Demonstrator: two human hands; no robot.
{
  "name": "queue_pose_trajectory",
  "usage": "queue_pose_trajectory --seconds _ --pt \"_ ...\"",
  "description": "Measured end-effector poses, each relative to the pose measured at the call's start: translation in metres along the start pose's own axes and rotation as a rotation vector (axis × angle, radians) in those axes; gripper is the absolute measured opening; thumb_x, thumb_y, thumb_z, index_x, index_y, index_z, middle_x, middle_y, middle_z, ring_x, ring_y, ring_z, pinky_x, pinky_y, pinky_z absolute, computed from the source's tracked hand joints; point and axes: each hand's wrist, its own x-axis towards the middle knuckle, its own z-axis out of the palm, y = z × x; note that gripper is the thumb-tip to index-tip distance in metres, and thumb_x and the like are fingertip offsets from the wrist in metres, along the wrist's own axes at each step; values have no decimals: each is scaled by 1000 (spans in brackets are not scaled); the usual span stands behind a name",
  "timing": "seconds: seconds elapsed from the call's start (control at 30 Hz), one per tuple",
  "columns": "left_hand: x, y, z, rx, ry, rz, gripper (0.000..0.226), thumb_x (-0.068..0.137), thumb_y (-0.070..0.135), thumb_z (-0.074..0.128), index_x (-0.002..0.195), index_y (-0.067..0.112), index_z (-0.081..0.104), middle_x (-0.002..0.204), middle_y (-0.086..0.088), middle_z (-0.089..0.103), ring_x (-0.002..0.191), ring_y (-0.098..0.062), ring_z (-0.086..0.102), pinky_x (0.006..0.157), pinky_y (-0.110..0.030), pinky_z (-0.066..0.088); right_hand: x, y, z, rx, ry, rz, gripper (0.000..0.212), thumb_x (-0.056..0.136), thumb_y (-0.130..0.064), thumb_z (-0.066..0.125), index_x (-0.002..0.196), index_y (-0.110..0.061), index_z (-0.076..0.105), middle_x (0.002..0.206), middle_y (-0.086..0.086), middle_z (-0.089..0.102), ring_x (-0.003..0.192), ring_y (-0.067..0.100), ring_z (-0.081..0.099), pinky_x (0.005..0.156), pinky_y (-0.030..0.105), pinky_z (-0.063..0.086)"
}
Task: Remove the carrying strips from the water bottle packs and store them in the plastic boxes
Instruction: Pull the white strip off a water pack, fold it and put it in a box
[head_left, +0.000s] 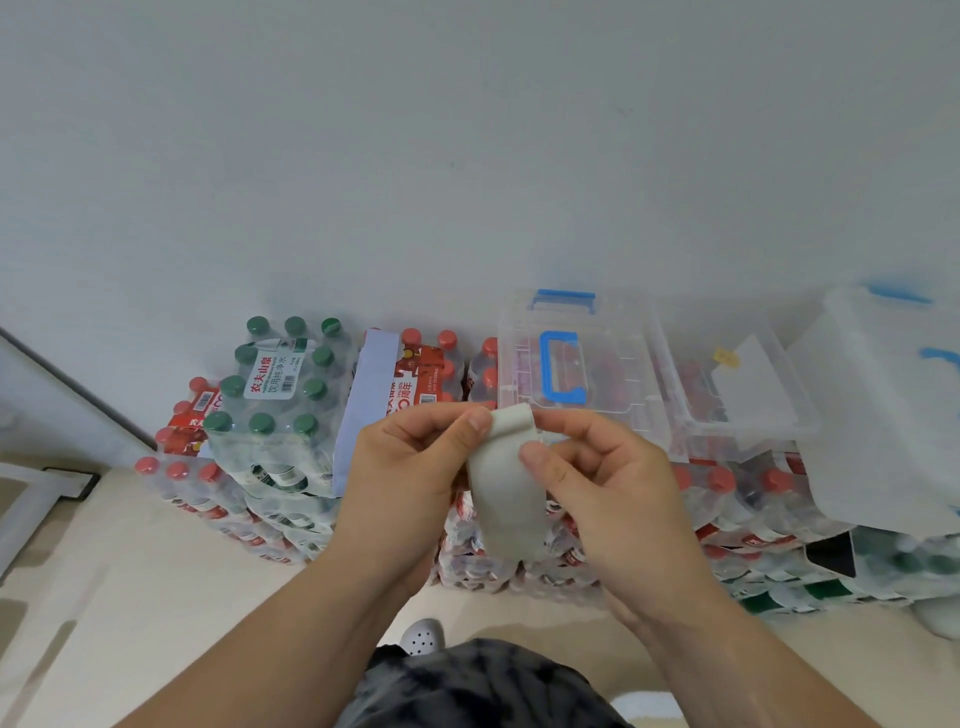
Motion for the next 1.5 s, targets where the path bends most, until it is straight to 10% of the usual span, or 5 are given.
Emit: queue_pose_trajectory --seconds 0.17,0.43,0.73,1.33,1.5 --pt "1 -3 -12 42 -30 30 7 76 19 73 77 16 79 66 0 72 56 -7 60 50 -18 45 3 -11 -7 -133 -239 80 44 85 5 73 119 -23 73 68 0 66 63 11 61 62 18 51" --pt "-6 -9 -22 97 -26 111 13 78 5 77 78 18 80 70 -6 75 61 -9 65 54 -18 49 -5 -14 -2 -236 -198 29 50 79 -1 81 118 -31 71 76 17 70 72 31 69 74 33 61" --pt "-16 -25 -34 89 25 195 17 65 16 84 81 20 81 87 -15 76 89 -45 68 81 -55 59 -13 -10 11 -231 -107 -15 55 76 -1 84 118 -33 68 72 6 74 67 14 69 71 26 56" --pt "-16 -30 -30 3 -109 114 23 67 12 76 90 15 78 79 -4 74 75 -14 67 67 -22 55 -18 5 10 -131 75 -44 10 83 -16 78 87 -24 74 79 0 79 73 12 73 70 33 56" --pt "-17 -30 -30 93 -115 51 20 69 26 76 87 23 81 87 -18 74 78 -25 66 69 -35 56 -16 7 12 -75 102 -69 8 78 -16 79 80 -23 77 82 -2 79 74 7 73 70 27 55"
